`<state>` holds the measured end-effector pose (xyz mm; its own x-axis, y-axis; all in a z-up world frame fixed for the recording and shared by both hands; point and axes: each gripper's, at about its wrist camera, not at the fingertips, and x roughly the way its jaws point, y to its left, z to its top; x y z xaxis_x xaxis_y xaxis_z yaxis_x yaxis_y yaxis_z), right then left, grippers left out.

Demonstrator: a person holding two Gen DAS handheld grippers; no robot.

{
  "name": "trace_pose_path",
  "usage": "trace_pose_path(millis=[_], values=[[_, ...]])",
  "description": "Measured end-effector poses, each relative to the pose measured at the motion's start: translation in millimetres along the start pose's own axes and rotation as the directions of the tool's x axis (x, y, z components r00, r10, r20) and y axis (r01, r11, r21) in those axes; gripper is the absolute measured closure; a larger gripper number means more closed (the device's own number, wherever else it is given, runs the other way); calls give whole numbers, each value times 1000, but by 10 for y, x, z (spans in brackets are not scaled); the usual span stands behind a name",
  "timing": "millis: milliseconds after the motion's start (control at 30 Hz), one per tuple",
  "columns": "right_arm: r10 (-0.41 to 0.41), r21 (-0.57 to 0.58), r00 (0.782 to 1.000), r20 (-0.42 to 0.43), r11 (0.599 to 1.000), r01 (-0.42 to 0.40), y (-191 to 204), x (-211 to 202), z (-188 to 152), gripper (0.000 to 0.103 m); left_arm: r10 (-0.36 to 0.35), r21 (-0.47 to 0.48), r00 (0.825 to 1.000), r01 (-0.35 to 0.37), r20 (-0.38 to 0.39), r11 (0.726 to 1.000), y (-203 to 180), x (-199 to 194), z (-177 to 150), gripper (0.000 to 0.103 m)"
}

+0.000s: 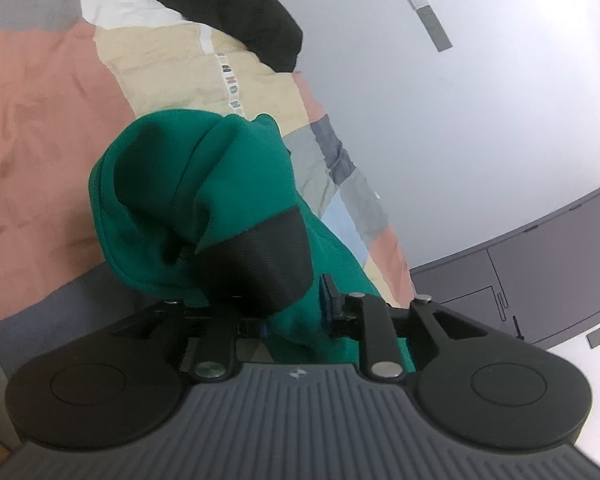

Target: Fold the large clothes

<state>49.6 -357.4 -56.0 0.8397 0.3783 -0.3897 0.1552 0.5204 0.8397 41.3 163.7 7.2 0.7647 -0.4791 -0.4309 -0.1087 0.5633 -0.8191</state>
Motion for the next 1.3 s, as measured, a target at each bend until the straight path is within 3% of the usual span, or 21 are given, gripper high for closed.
trace_pose_path(millis=[233,333,833,1300], values=[[54,-96,998,24,994,-52,206,12,73,42,-66,-7,998,67,16,998,-25,12,133,72],[63,-147,997,40,987,-57,305,70,136,42,-82,34,996,81,31,996,-124,65,209,71],[64,-230,996,61,972,-49,596,725,608,36,-159,130,983,147,87,981,-407,489,596,59],[57,-248,991,123,969,-24,455,1430,814,28,-138,71,980,129,143,989,-389,1248,978,48]])
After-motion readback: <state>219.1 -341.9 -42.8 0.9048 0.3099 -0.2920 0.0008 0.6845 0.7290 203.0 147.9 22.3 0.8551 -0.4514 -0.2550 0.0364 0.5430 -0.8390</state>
